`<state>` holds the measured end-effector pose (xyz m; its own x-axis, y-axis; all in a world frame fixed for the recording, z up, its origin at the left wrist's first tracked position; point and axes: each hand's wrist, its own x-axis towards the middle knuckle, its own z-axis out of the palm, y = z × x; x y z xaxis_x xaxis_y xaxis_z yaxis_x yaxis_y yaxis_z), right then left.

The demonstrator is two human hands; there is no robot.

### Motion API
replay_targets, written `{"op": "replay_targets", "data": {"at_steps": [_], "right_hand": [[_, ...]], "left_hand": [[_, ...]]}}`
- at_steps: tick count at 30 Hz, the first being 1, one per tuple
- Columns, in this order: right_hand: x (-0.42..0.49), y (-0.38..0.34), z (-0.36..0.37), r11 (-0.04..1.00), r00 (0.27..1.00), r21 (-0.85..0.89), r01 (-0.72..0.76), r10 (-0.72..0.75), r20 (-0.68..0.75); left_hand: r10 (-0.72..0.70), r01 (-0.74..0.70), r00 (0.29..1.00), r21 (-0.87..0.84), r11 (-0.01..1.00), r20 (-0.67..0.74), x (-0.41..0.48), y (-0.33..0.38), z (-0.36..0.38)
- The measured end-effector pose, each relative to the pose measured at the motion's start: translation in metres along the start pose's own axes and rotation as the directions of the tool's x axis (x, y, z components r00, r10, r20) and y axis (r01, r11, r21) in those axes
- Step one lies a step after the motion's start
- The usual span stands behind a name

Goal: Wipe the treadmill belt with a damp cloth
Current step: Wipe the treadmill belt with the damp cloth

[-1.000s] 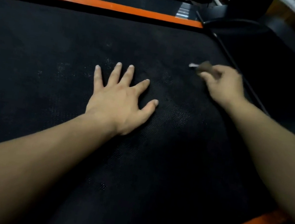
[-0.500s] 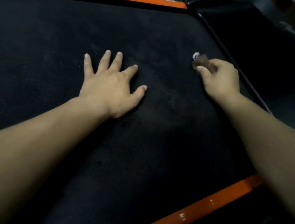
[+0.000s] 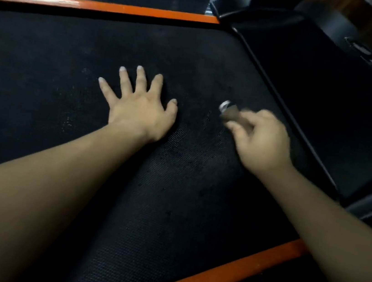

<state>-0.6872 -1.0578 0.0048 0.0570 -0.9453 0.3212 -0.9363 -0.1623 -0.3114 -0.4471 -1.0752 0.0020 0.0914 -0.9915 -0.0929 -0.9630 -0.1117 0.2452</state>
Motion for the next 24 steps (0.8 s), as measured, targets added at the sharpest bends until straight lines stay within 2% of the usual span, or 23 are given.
{"op": "replay_targets", "data": {"at_steps": [1,3,5,7,8,11,13,15,19,21,24], "right_hand": [[-0.012,-0.006,-0.002,0.996,0.997,0.053,0.065,-0.068,0.044],[-0.006,-0.005,-0.009,0.992,0.986,0.085,0.094,-0.105,0.131],[0.041,0.003,-0.001,0.999,0.993,0.007,0.05,-0.051,0.107],[0.095,0.005,0.013,0.996,0.994,0.019,-0.089,0.087,0.062],[0.115,-0.002,0.023,0.995,0.995,0.031,-0.093,0.091,0.051],[0.147,-0.033,0.056,0.993,0.99,0.074,0.09,-0.097,0.102],[0.166,-0.039,0.067,0.984,0.982,0.112,0.137,-0.15,0.117],[0.198,-0.029,0.07,0.992,0.991,0.059,0.113,-0.116,0.061],[0.261,-0.003,0.07,0.989,0.998,-0.135,-0.061,0.057,-0.038],[0.27,0.0,0.071,0.983,0.994,-0.149,-0.106,0.1,-0.047],[0.259,0.004,0.075,0.995,1.0,-0.103,-0.009,0.01,0.008]], "left_hand": [[0.014,-0.014,1.0,0.027,1.0,0.004,0.0,-0.001,0.002],[0.025,-0.025,1.0,0.048,0.999,-0.005,-0.002,-0.001,0.005],[0.018,-0.017,1.0,0.057,0.998,-0.011,-0.002,-0.001,0.005],[0.014,-0.013,1.0,0.065,0.998,-0.011,-0.001,0.0,0.005],[0.012,-0.011,1.0,0.069,0.998,-0.013,-0.001,0.0,0.006],[0.009,-0.008,1.0,0.073,0.997,-0.021,0.0,0.0,0.008],[0.008,-0.005,1.0,0.082,0.997,-0.03,0.002,-0.001,0.009],[0.006,-0.004,1.0,0.084,0.996,-0.031,0.003,-0.002,0.01],[0.006,-0.001,0.999,0.085,0.996,-0.051,0.002,-0.001,0.011],[0.005,-0.001,0.999,0.08,0.997,-0.045,0.003,0.0,0.01],[0.01,-0.006,0.999,0.098,0.995,-0.038,0.003,0.0,0.01]]}}
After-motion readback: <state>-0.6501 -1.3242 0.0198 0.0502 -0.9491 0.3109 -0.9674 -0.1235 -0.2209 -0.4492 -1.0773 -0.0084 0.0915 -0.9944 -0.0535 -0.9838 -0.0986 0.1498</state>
